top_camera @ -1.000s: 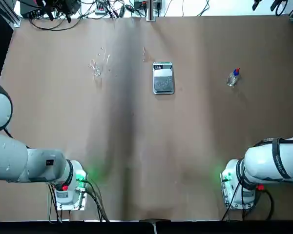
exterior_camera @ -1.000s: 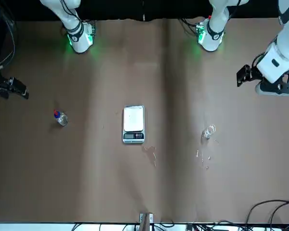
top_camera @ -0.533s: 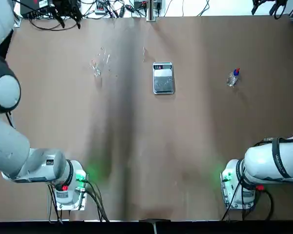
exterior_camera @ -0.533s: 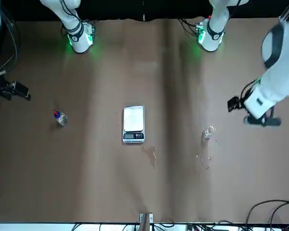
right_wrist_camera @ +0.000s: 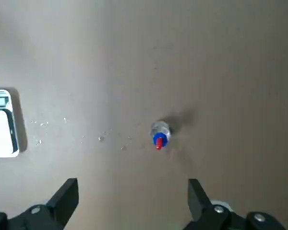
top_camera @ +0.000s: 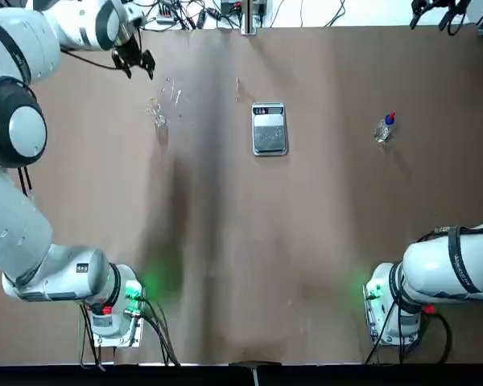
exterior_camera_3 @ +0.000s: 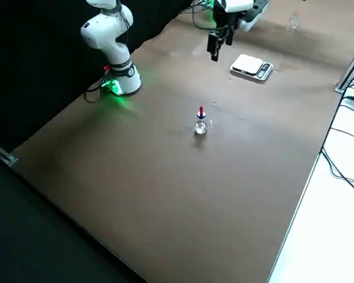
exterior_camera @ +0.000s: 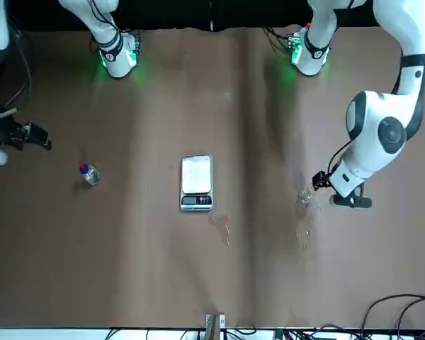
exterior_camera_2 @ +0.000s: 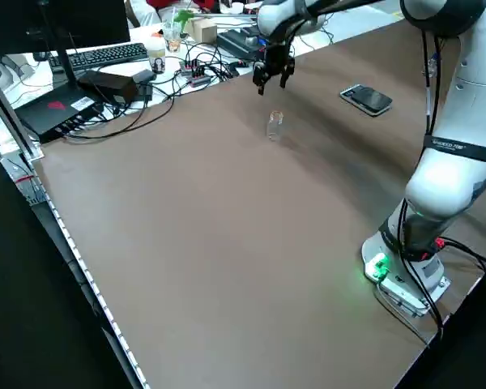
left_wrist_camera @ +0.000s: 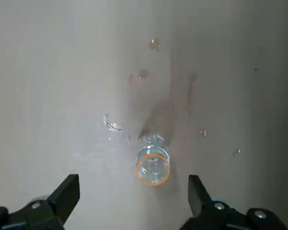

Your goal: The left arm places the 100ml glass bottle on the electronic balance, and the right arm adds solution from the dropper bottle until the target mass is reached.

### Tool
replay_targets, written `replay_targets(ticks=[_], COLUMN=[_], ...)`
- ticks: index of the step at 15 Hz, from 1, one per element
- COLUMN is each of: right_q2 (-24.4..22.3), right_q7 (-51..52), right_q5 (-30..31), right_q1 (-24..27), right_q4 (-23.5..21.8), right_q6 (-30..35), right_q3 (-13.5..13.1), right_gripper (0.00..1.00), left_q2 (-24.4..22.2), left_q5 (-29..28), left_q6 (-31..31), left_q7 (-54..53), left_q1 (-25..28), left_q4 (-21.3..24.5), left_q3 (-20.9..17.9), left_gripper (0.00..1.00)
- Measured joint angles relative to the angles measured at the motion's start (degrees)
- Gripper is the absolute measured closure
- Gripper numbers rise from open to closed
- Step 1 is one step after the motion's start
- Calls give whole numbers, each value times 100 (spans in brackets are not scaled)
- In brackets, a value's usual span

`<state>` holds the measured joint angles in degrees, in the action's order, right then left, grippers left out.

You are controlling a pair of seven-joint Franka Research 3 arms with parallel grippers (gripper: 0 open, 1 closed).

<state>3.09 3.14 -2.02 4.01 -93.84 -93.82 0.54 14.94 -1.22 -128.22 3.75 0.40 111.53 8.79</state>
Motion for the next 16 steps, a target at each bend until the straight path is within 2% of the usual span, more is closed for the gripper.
replay_targets(ticks=[3, 5, 6, 11, 13, 14, 16], right_q2=[1, 42, 148, 253, 253, 252, 237], right_q7=[-13, -33, -16, -9, -8, -4, 23], right_q5=[12, 14, 15, 15, 15, 15, 15], right_q1=[-284, -314, -270, -175, -74, -15, 38], right_q4=[7, -22, -61, -130, -341, -522, -1039], right_q6=[0, 55, 81, -132, -313, -486, -1046], right_q3=[29, 28, -12, -40, -54, -57, -66], right_gripper=[0, 0, 0, 0, 0, 2, 4], left_q2=[141, 421, 705, 878, 877, 877, 869], left_q5=[0, 0, 0, -1, -1, -1, -1], left_q6=[-457, -897, -1167, -1243, -1243, -1242, -1241], left_q7=[-1, -2, -1, 23, 35, 36, 38], left_q1=[-65, -120, -152, -167, -167, -167, -163], left_q4=[305, 363, 368, 367, 366, 376, 437], left_q3=[1, 2, 2, 2, 1, 0, -2], left_gripper=[0, 0, 0, 1, 4, 12, 17])
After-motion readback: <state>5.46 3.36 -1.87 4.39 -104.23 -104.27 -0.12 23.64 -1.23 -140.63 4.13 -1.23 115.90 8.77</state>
